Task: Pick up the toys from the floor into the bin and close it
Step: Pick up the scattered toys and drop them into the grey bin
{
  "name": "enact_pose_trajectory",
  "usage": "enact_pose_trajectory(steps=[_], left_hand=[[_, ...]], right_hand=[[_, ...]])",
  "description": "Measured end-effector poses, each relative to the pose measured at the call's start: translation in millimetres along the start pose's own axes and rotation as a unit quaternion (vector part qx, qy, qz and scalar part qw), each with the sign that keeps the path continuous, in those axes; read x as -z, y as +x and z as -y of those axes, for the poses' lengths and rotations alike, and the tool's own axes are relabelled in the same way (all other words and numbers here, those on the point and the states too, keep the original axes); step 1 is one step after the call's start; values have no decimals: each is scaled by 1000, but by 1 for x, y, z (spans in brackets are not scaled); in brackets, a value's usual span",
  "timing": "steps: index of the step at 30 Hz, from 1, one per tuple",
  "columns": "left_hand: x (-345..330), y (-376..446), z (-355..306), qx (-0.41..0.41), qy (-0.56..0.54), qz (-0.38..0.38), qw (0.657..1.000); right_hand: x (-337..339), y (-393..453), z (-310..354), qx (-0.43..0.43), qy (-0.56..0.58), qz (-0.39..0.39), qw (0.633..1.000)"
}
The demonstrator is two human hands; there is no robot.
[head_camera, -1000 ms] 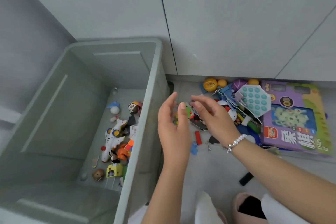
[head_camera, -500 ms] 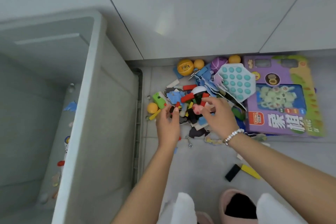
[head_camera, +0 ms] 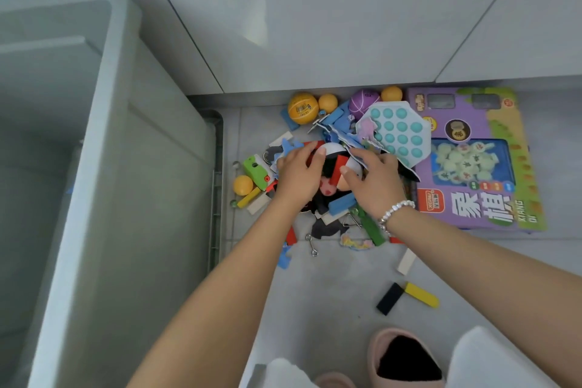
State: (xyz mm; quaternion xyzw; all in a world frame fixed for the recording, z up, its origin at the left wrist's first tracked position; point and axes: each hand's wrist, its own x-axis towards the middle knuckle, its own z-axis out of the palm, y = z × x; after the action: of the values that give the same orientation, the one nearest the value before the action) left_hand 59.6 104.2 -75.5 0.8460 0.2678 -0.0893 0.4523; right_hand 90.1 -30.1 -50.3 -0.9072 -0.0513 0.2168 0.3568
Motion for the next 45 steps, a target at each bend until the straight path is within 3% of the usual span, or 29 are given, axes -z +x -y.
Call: enact_pose_trajectory(steps=[7,12,19,31,45], left_hand=[[7,5,-8,-32,39,85,995],[2,8,-1,-25,-34,114,993],[-5,3,-9,11,-133,99,986],[11,-11,-7,19,-208,25,978],[45,-17,-23,35,-243,-1,969]], right_hand=[[-12,-1,3,-58,65,33,996],[-19,17,0,-67,73,41,994],[-16,32,-13,-92,257,116,955],[-17,20,7,-70,304,103,944],[-2,12,48,-56,340,114,932]])
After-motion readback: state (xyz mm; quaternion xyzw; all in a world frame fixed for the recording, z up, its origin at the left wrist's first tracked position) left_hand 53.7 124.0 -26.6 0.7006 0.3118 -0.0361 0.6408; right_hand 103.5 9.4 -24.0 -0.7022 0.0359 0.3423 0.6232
